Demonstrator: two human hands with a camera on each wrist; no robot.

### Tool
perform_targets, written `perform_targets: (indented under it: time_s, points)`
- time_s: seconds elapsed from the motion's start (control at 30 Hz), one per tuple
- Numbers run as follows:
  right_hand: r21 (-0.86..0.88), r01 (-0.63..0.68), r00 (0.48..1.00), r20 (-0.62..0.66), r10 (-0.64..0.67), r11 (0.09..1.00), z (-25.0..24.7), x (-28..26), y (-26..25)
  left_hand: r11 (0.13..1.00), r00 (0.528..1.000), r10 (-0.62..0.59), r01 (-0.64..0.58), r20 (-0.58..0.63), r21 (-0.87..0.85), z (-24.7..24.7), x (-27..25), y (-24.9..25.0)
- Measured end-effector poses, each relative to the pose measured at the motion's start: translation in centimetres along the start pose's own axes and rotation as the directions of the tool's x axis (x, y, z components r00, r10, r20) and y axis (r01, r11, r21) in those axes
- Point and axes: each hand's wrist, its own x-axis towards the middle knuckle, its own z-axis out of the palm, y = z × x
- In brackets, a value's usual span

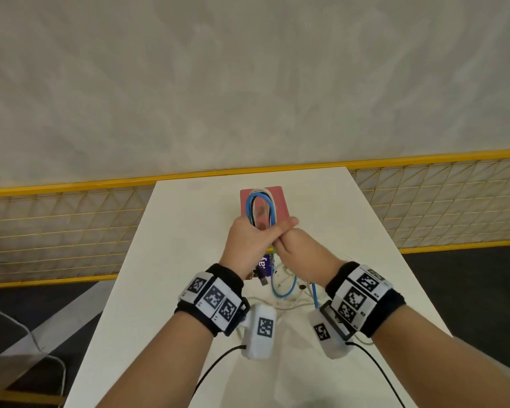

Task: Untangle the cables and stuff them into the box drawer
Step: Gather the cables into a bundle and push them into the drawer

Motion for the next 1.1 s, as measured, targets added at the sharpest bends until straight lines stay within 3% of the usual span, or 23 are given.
perform_targets:
  time_s: [0.1, 0.2, 0.33, 0.43, 0.57, 0.7, 0.87, 1.0, 1.1]
  points:
    - [-0.051, 0.03, 0.999, -0.016, -0.031, 0.998, 0.2, 0.0, -0.4, 0.997, 0.997, -0.078, 0.077, -0.005, -0.028, 0.0, 0.6, -0.1]
    - [0.035, 0.06, 0.997, -0.048, -0.059, 0.998, 0.5, 0.2, -0.4, 0.998, 0.993, -0.063, 0.061, -0.101, -0.016, 0.2, 0.9, 0.4]
    - [0.15, 0.072, 0.995, -0.075, -0.061, 0.986, -0.1, -0.1, -0.2, 0.972, 0.943, -0.094, 0.018, -0.32, -0.235, -0.6, 1.7, 1.6]
    - [0.263, -0.013, 1.0, -0.005, 0.014, 0.965, 0.3, -0.8, 0.2, 0.931, 0.935, -0.061, -0.072, -0.348, -0.357, -1.3, 2.0, 2.2]
    - [0.269, -0.103, 0.992, 0.097, 0.079, 0.958, 1.3, -1.7, 1.9, 0.844, 0.956, 0.075, -0.213, -0.284, -0.492, -2.2, 1.7, 3.2]
    - [0.12, -0.169, 0.968, 0.209, 0.142, 0.978, 1.4, -2.7, 4.7, 0.87, 0.956, 0.098, -0.217, -0.276, -0.443, -4.6, 2.5, 2.5]
    - [0.052, -0.108, 0.982, 0.162, 0.098, 0.993, -1.7, -2.1, 4.8, 0.996, 0.99, 0.043, -0.053, -0.135, -0.072, -6.4, 2.6, 1.1]
    - [-0.024, -0.038, 0.992, 0.122, 0.041, 0.999, -3.5, -0.1, 3.9, 0.988, 0.999, -0.043, 0.038, 0.033, 0.149, -5.8, 1.5, 0.6]
    - [-0.111, -0.007, 0.993, 0.12, 0.02, 0.994, -3.5, 1.1, 3.1, 0.976, 0.961, -0.092, 0.036, 0.26, 0.213, -4.3, 0.7, 0.5]
